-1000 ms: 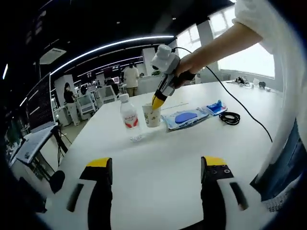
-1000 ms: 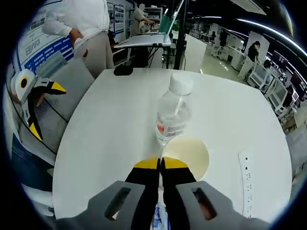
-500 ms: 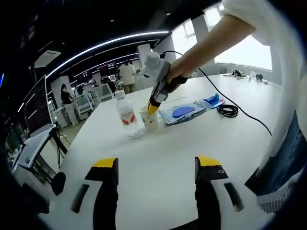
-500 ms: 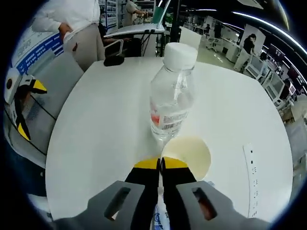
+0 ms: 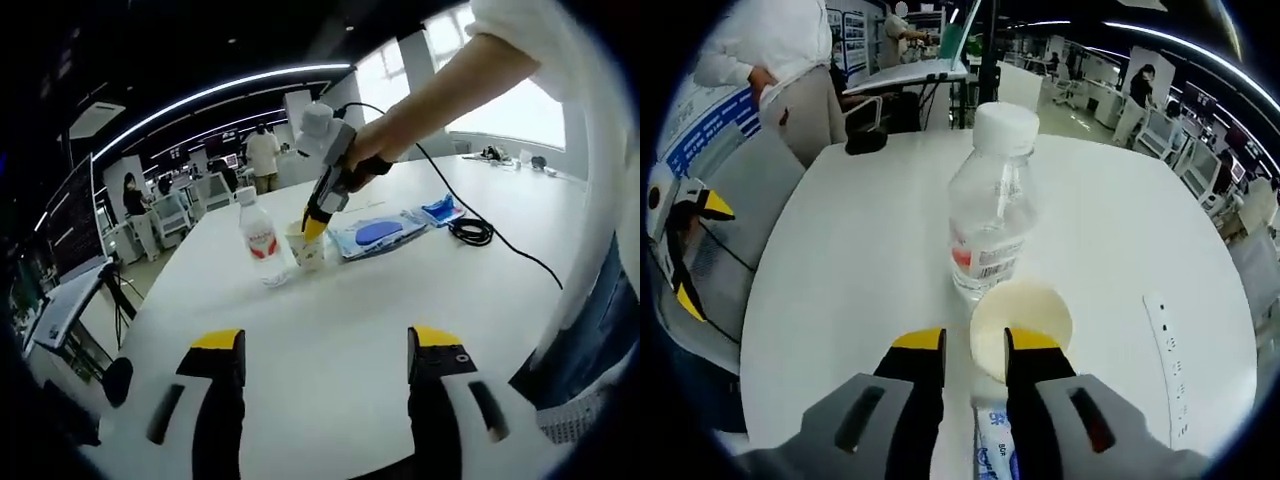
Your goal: Arrange the tabletop items into an orderly group along one side of the table until the central work area is clear of visible clutter.
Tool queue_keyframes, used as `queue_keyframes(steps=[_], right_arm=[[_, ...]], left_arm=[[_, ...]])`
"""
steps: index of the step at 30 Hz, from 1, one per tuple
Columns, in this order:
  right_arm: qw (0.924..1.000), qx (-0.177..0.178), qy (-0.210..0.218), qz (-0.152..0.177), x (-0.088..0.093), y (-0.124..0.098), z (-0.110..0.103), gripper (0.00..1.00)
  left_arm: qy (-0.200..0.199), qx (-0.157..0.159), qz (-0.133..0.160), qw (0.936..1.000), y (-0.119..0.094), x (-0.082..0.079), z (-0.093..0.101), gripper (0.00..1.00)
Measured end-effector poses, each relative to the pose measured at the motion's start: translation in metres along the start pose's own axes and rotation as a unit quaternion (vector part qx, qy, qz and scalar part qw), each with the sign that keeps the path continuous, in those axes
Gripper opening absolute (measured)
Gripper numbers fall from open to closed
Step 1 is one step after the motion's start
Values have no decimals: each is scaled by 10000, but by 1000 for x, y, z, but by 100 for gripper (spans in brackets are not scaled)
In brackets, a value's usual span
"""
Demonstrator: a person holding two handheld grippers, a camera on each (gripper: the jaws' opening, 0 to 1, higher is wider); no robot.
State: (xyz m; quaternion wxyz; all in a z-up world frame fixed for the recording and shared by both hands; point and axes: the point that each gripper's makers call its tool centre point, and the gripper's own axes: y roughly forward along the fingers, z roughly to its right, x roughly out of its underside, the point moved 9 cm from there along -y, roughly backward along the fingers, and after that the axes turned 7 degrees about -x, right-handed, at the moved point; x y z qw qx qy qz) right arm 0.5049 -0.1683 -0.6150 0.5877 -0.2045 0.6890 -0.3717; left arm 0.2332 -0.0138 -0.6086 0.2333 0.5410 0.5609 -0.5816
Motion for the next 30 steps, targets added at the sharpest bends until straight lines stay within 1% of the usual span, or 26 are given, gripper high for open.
queue_keyframes(steps=[4,9,15,19,23,27,29,30], right_arm=[[9998,67,79,198,1,-18,-7,25],[9988,201,163,404,7,-40,-15,28],[9961,358,412,692,21,-72,-31,30],[9932,532,595,844,38,-93,-41,31],[9915,659,677,889,57,-111,-52,31],[9897,881,760,832,81,-131,-64,31],[9873,960,911,875,91,-139,-70,31],[9853,1024,1018,914,100,-145,-74,31]], left_arm=[[-52,35,3,10000,0,0,0,67],[1,94,-1,10000,0,-1,2,67],[-90,51,-36,9999,0,1,0,67],[-99,70,-69,9999,0,1,1,68],[-62,164,-31,9998,1,0,6,69],[-38,265,-75,9996,2,1,9,69],[-43,321,-101,9994,3,1,11,69],[-40,343,-115,9993,3,1,11,69]])
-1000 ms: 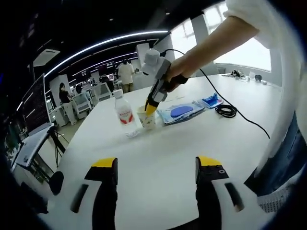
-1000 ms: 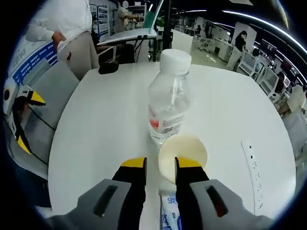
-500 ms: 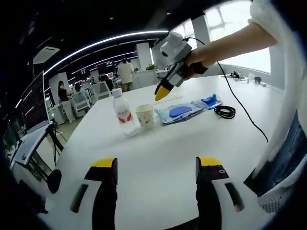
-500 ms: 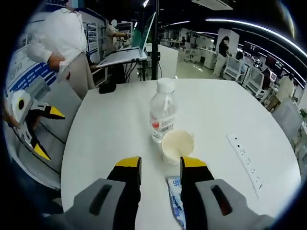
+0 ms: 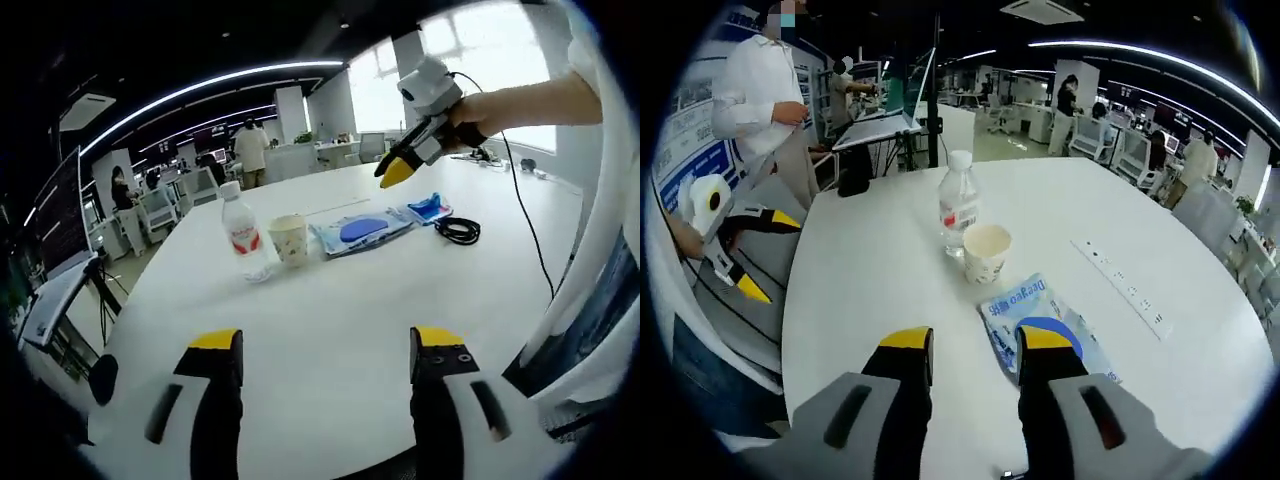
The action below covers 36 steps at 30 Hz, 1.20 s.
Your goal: Arrange the tabletop items into an orderly group along one side of the table until the central work area is clear of visible clutter.
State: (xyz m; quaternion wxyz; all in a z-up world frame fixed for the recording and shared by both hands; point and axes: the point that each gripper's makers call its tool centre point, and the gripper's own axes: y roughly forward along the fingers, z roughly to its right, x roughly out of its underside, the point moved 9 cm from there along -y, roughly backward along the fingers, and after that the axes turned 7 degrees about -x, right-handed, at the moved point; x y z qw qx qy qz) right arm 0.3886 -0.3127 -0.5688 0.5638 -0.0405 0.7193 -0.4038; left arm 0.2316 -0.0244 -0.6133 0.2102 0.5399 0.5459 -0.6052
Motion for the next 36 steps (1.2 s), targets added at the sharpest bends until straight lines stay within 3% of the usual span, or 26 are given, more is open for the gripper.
queue_keyframes(steps=[10,13,16,22,27,31,36], right_arm=[[9940,645,855,205,69,-70,-16,32],[9849,981,1371,384,92,-92,-26,32],[9792,1169,1592,471,108,-106,-35,33],[9532,1819,2273,810,144,-136,-56,39],[9329,2171,2721,923,169,-150,-73,52],[9239,2403,2854,853,185,-156,-81,61],[9131,2406,3193,800,200,-153,-81,61]], left_arm=[[314,395,-126,9986,4,4,13,71],[248,474,-106,9985,5,3,15,75],[107,530,-134,9984,6,3,16,82],[-192,479,-276,9983,8,5,10,85],[-370,469,-430,9973,15,3,2,83],[-343,624,-566,9959,26,4,-5,85],[-603,740,-977,9906,37,7,-13,85]])
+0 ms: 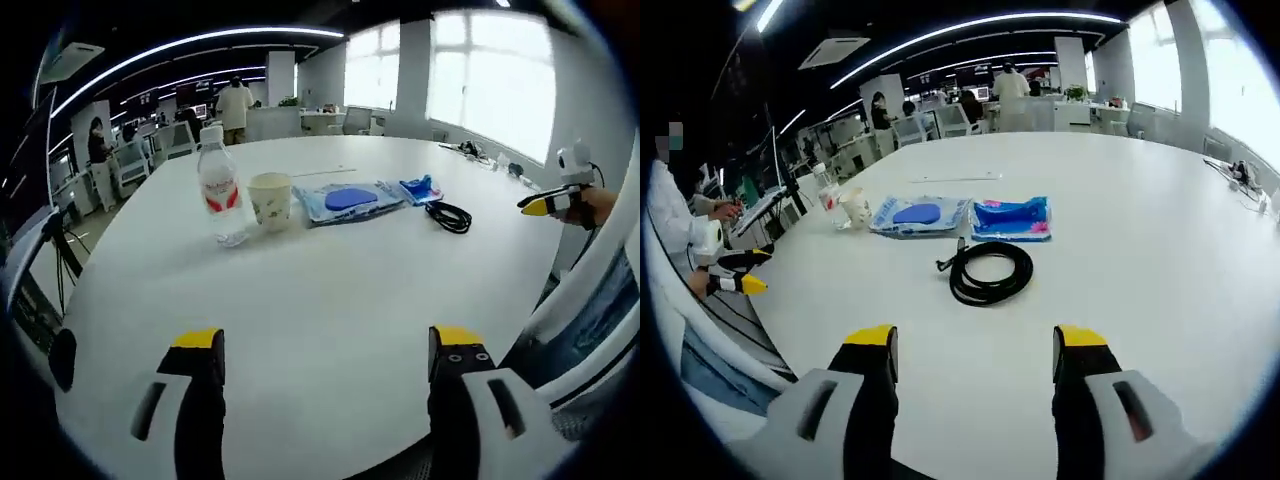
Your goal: Arrange the tabletop items into an orderly group along one side of the table until the central work area is clear of visible clutter.
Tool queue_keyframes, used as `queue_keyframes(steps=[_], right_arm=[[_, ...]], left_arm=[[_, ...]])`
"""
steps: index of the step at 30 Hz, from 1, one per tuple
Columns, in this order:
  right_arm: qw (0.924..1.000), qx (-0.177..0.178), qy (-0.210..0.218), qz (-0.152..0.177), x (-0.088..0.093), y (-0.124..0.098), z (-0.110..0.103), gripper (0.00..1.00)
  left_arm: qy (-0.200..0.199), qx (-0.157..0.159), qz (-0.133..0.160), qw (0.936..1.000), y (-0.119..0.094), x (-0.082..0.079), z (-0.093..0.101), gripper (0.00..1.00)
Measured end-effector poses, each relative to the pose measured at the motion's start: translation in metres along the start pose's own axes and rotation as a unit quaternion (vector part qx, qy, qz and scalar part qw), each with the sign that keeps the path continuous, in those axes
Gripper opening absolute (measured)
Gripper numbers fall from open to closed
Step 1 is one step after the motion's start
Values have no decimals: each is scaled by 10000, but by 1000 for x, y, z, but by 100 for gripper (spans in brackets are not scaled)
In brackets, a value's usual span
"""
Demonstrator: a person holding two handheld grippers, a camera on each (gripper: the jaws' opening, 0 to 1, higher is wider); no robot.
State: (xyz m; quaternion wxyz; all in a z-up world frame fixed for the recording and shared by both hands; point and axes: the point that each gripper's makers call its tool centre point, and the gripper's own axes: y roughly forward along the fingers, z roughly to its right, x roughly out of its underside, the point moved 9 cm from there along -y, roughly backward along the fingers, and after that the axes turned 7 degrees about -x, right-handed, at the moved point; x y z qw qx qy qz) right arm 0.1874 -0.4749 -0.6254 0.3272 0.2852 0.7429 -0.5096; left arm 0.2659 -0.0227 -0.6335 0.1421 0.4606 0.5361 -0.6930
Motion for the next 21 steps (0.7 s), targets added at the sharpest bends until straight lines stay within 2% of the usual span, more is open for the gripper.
queue_keyframes(steps=[14,18,21], right_arm=[[9992,-197,352,44,-5,17,5,58],[9995,-182,259,-10,-6,21,4,57],[9985,-206,477,166,-6,20,3,57]], left_arm=[[-243,45,-56,9997,6,-5,3,83],[-281,78,-185,9994,9,-1,4,82],[-181,133,-314,9993,13,2,6,82]])
